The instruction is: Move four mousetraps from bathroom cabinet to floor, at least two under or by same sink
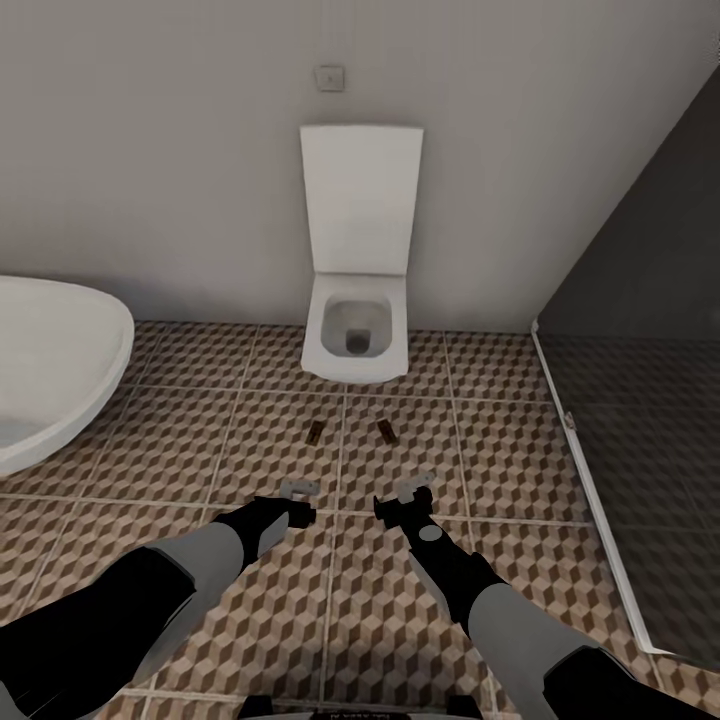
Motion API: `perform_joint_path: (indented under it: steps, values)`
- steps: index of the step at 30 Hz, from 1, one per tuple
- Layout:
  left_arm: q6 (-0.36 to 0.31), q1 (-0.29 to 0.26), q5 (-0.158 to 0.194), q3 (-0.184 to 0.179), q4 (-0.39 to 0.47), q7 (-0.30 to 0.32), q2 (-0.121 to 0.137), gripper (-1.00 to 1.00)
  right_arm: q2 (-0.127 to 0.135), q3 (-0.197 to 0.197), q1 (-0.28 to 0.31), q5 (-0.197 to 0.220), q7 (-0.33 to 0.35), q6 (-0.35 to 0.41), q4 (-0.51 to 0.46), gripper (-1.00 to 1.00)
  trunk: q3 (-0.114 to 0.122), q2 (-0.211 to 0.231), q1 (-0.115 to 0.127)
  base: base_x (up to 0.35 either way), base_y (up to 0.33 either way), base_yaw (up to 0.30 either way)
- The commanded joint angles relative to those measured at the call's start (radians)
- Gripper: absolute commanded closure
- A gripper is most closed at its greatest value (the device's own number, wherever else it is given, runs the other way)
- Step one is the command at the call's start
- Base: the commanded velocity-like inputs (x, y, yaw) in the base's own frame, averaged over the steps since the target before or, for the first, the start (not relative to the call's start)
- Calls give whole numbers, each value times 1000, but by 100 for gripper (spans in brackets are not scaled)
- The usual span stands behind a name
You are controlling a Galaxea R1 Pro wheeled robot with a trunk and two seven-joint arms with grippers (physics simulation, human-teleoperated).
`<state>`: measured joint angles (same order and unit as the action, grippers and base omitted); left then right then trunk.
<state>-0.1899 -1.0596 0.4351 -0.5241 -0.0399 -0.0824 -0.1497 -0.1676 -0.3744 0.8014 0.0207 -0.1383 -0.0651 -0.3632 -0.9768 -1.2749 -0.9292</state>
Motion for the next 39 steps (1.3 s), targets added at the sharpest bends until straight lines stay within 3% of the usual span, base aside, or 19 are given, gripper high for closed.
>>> perform_joint_path:
  steps: [1, 39]
  values:
    - [-2, -1, 10, -8, -2, -2, -1, -100, 0, -8, 1, 2, -7, -2, 1, -100, 3, 7, 4, 0, 0, 0]
    - [-2, -1, 10, -8, -2, -2, -1, -100, 0, -8, 1, 2, -7, -2, 1, -100, 122, 273, 150, 0, 0, 0]
